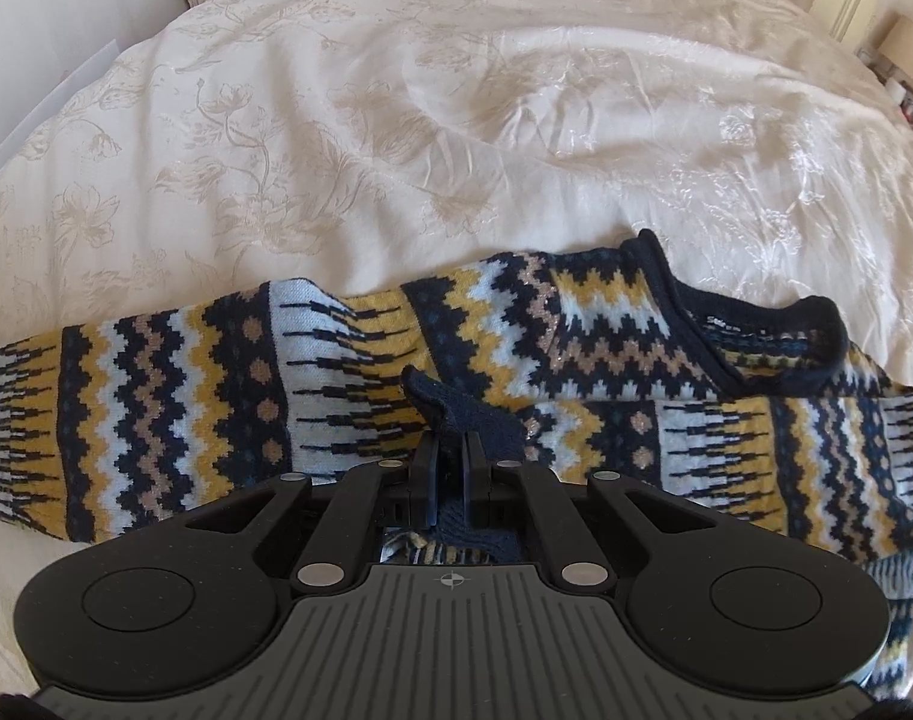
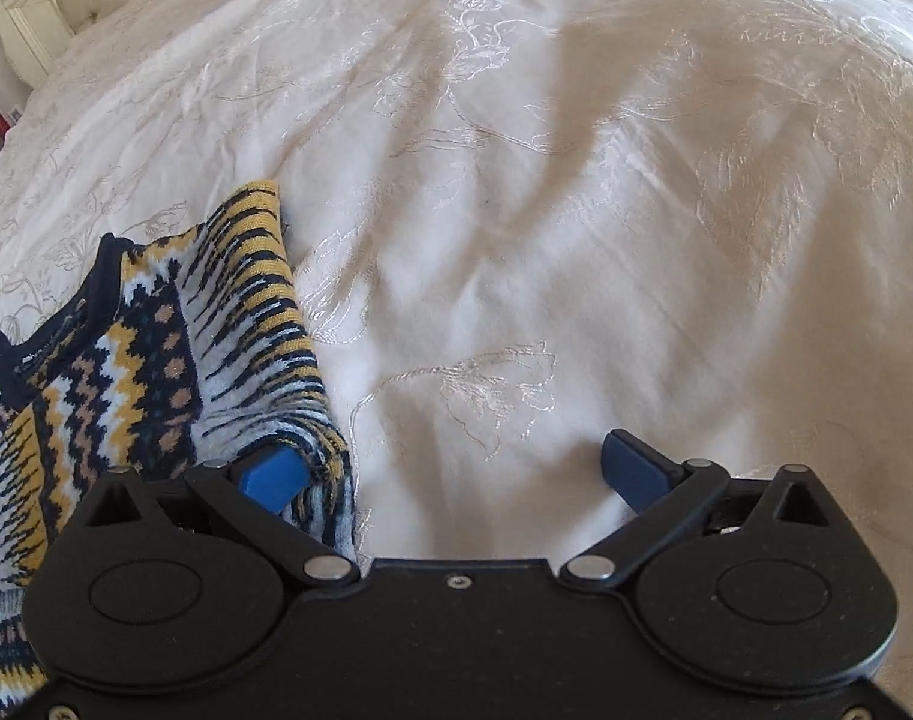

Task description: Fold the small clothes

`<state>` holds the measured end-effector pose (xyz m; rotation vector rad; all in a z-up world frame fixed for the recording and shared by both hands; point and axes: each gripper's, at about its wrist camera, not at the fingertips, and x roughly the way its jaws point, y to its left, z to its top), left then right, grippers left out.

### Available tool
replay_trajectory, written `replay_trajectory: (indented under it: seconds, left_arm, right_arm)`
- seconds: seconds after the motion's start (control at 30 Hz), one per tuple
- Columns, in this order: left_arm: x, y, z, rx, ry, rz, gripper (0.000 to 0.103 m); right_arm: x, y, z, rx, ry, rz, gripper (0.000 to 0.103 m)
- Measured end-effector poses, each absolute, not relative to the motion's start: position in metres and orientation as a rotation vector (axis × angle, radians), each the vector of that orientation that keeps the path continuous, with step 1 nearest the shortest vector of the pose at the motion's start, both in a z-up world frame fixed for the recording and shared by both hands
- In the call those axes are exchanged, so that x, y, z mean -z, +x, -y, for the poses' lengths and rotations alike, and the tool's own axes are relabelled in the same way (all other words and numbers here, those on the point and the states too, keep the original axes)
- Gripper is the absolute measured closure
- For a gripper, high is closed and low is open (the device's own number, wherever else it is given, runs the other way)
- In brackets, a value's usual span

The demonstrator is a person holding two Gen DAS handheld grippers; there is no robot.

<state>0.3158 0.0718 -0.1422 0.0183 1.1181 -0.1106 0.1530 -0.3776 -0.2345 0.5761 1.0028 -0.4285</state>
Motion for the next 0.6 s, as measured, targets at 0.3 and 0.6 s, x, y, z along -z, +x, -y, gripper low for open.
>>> replay_trajectory:
  seconds: [0.3, 0.6]
  left_arm:
    - [0.157, 0.313, -0.081, 0.107, 0.018, -1.166, 0.096]
    - [0.164, 0.313, -0.080, 0.101, 0.051, -1.180, 0.096]
  right_arm:
    - [0.208, 0.144, 0.380, 0.511, 0.483, -1.011, 0.001]
    - [0.191, 0.241, 0.334, 0.253, 0.351, -0.923, 0.001]
